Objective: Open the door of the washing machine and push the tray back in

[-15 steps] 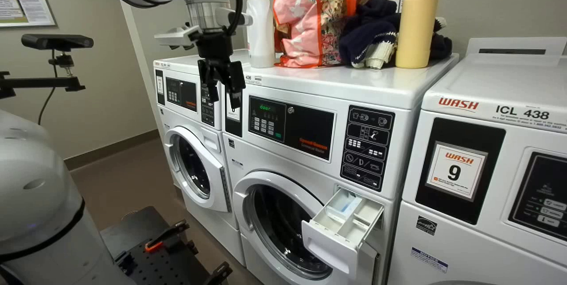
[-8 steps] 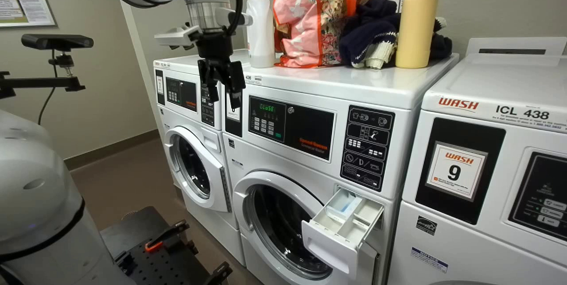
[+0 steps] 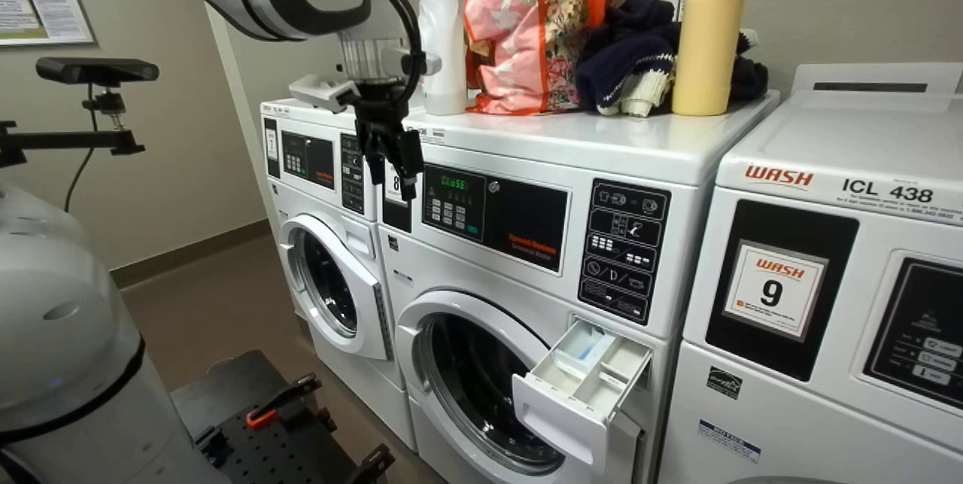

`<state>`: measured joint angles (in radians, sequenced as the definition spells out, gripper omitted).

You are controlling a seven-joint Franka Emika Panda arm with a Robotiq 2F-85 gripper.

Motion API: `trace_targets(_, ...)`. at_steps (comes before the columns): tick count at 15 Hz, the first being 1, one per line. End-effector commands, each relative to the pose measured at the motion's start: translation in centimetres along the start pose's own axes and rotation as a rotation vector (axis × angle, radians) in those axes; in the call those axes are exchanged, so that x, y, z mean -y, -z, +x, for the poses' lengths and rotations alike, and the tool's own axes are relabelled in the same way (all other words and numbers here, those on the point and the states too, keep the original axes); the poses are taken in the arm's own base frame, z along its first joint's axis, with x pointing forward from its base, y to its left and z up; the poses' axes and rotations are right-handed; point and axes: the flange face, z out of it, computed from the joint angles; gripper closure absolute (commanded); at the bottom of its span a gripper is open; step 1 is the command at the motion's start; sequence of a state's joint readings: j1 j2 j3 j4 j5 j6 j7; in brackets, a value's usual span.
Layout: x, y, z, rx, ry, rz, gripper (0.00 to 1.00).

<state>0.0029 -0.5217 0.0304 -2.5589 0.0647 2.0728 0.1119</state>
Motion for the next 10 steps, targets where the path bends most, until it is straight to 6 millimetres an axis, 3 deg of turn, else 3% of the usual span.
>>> trace_targets(1,1.4,-4.0,1.9,-0.007,-0.105,0.06,0.0)
trace_targets(5,2.5,-7.8,1.8,-0.01,-0.217,0.135,0.0)
trace_targets(10,3.9,-12.5,-0.2,-0.026,-0.387,0.212,0.0)
